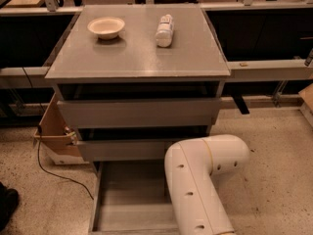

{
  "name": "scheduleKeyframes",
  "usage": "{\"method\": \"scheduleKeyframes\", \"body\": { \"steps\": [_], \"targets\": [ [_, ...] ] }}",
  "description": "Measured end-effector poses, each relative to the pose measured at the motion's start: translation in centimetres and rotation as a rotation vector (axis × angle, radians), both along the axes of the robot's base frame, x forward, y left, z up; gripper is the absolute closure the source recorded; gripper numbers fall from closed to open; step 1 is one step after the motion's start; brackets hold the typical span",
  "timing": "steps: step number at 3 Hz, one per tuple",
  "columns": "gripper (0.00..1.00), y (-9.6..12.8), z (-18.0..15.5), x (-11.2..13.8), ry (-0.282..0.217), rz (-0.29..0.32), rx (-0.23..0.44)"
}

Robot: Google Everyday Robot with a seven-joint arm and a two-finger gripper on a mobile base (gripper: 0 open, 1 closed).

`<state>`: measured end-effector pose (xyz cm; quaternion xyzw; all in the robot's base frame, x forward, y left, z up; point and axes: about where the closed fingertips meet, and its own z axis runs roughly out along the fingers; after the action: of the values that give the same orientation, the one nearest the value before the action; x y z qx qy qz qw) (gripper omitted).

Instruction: Pick pepsi can from bottom drawer and place on counter

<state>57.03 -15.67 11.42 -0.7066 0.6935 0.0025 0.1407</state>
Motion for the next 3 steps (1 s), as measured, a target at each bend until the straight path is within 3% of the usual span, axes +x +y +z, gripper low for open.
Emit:
{"method": "scheduleKeyframes", "body": {
  "steps": [1,2,3],
  "targets": [
    [0.5,-0.6,-0.2,0.0,0.003,0.005,0.0],
    [0.81,0.2,3.0,-0.8,0.0,0.013,0.049],
    [1.0,1.1,7.2,-1.5,0.002,0.006,0.076]
  ]
}}
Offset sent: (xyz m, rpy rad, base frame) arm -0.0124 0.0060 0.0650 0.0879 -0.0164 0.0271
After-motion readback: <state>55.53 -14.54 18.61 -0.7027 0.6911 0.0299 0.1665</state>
